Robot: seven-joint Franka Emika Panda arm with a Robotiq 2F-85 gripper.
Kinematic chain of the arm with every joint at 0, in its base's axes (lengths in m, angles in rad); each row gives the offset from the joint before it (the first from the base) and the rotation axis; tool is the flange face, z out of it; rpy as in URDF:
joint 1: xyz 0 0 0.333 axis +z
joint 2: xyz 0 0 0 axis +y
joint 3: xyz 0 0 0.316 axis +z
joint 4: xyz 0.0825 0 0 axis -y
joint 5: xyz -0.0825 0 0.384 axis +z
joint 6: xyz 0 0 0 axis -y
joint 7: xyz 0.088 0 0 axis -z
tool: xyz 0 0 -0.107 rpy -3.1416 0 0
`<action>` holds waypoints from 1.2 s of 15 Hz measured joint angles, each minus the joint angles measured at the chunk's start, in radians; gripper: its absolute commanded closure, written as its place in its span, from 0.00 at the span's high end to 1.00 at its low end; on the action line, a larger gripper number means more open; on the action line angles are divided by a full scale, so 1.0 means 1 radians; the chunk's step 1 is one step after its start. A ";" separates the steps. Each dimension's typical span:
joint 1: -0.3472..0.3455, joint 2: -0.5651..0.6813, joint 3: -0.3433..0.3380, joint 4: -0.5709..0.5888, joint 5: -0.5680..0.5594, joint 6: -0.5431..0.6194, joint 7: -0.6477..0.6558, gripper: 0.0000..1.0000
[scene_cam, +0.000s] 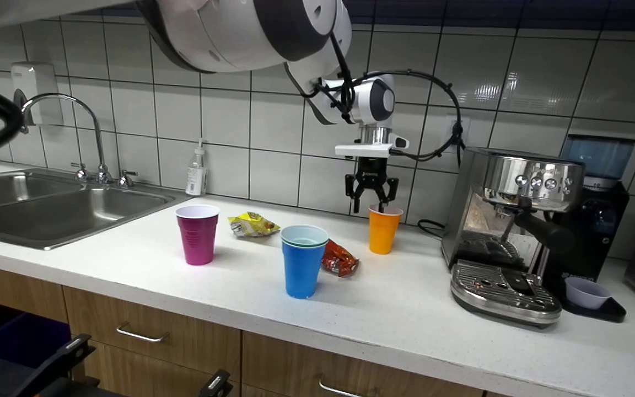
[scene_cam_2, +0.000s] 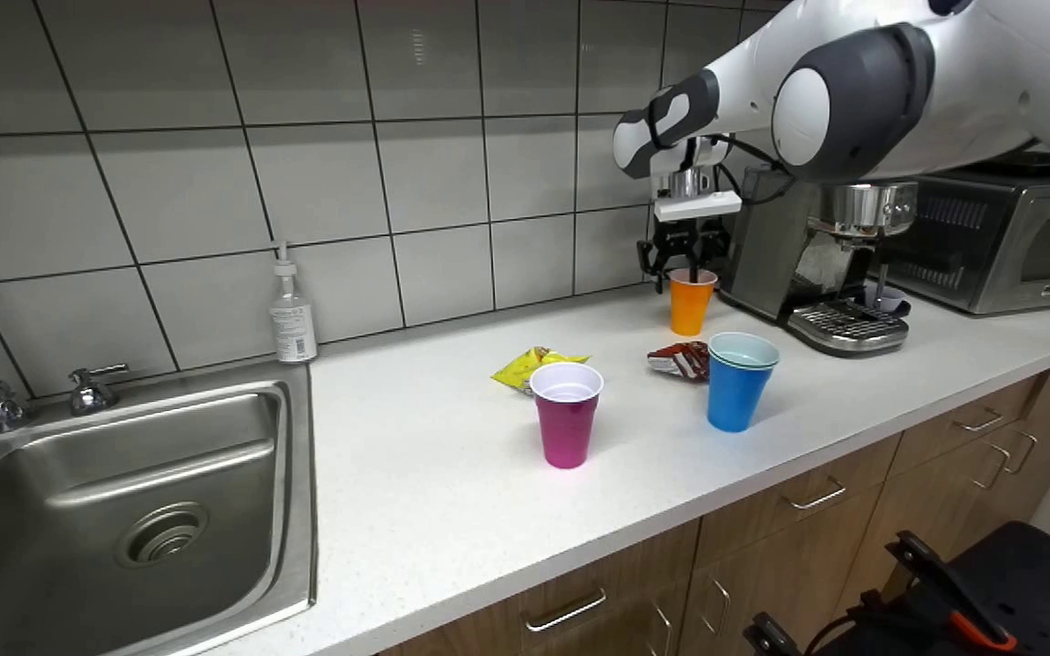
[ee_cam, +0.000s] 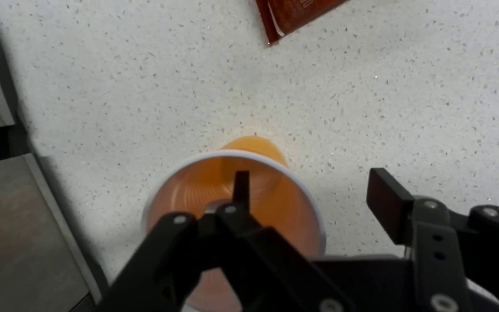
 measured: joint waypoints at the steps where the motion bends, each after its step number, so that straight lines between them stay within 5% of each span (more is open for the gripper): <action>1: -0.001 0.009 0.000 0.013 0.000 -0.008 0.000 0.34; 6: -0.006 0.041 0.000 0.065 0.000 -0.033 0.000 0.00; 18: -0.009 0.043 0.001 0.080 0.001 -0.035 -0.003 0.01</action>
